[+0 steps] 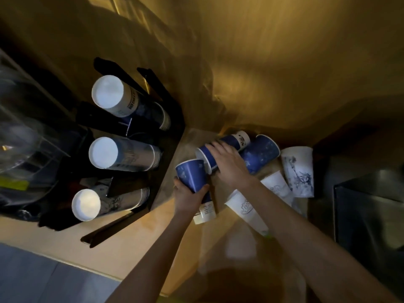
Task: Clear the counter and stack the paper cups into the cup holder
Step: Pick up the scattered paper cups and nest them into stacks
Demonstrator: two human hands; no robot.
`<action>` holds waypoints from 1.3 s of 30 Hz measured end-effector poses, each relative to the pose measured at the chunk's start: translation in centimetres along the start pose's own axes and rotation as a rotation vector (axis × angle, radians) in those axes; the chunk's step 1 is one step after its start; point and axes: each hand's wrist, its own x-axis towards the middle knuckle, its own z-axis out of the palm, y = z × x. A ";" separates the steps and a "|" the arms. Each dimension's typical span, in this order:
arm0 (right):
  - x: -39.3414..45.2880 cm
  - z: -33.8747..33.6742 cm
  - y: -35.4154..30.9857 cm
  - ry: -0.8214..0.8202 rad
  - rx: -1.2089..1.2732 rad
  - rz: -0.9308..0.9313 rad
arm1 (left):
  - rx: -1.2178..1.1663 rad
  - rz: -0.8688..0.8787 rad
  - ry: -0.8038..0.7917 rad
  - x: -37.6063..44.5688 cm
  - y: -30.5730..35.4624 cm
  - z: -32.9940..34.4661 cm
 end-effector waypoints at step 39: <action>-8.0 -9.2 -5.4 0.468 0.897 -0.010 | -0.047 0.525 0.023 -1.4 -1.2 -1.7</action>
